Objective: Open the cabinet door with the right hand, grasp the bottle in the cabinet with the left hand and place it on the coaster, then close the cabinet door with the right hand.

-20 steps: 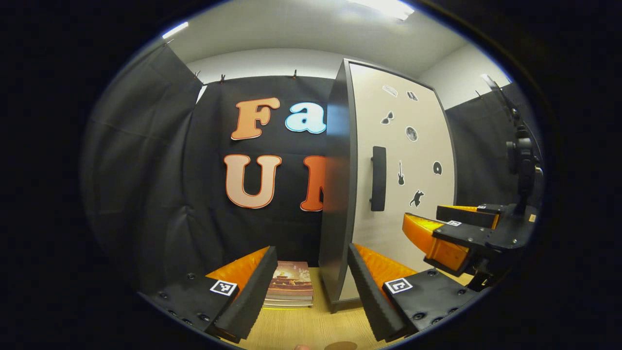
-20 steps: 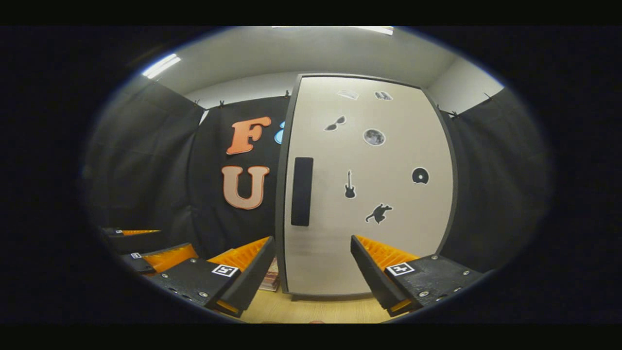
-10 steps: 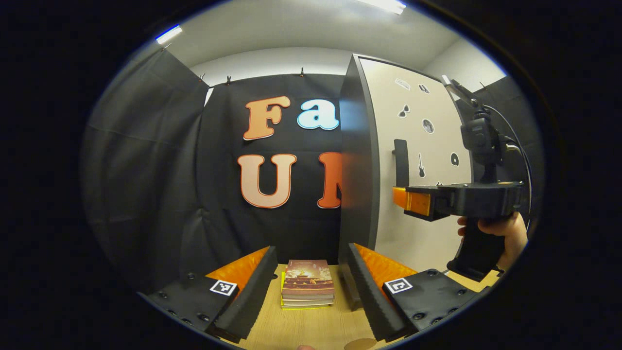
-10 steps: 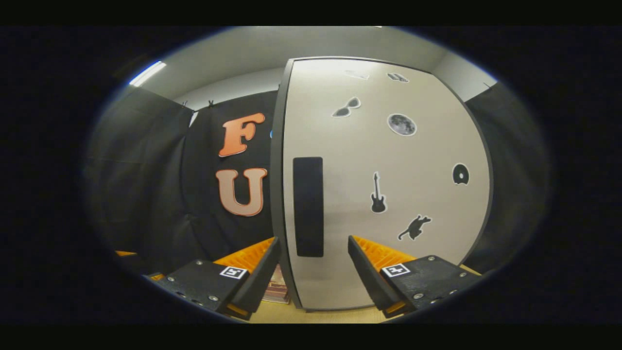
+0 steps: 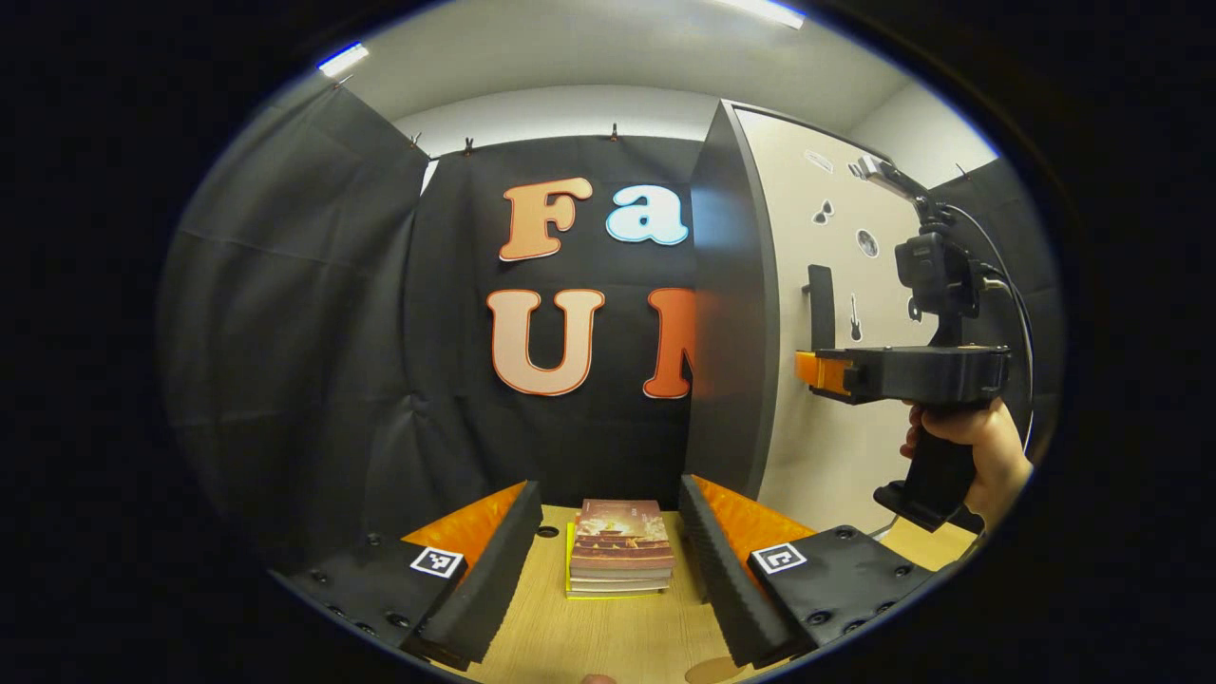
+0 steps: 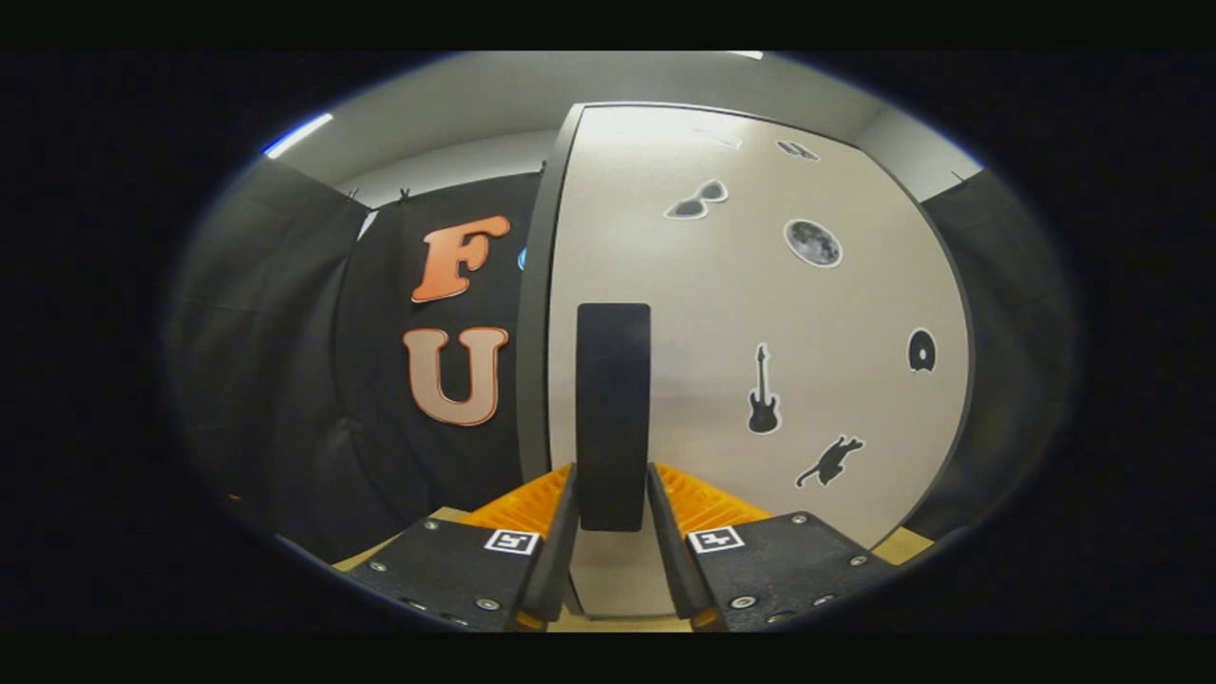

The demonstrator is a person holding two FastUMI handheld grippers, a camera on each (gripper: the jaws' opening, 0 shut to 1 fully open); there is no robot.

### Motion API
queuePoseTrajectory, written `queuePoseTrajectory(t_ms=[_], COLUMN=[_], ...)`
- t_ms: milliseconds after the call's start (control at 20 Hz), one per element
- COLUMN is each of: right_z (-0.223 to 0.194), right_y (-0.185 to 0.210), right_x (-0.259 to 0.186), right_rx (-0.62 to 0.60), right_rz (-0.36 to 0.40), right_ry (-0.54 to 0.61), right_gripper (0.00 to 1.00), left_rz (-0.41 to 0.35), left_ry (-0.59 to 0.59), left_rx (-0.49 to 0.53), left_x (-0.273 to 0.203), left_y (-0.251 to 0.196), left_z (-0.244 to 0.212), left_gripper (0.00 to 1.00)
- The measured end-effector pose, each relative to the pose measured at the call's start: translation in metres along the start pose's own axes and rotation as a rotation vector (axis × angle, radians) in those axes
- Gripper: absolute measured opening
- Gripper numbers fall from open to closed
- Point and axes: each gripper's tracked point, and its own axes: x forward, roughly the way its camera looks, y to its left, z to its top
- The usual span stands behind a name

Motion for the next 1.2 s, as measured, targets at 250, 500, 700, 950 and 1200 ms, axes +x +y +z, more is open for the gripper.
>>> queuePoseTrajectory(t_ms=[250,500,700,950,1200], right_z=[0.000,0.002,0.002,0.013,0.017], right_y=[0.000,0.000,-0.002,-0.007,-0.019], right_x=[-0.002,-0.006,-0.017,-0.050,-0.092], right_rx=[0.028,0.039,0.056,0.060,0.081], right_rz=[-0.025,-0.034,-0.072,-0.115,-0.096], right_ry=[-0.002,-0.012,-0.019,-0.038,-0.029], right_gripper=[0.24,0.19,0.19,0.15,0.16], left_rz=[0.013,0.022,0.006,-0.071,-0.129], left_ry=[0.012,0.025,0.029,0.028,0.011], left_rx=[0.006,-0.005,-0.004,0.009,0.000], left_x=[-0.006,-0.008,0.001,0.016,0.008], left_y=[0.009,0.019,0.024,0.015,-0.018], left_z=[-0.004,-0.009,-0.012,-0.005,0.000], left_gripper=[0.95,0.95,0.95,0.95,0.95])
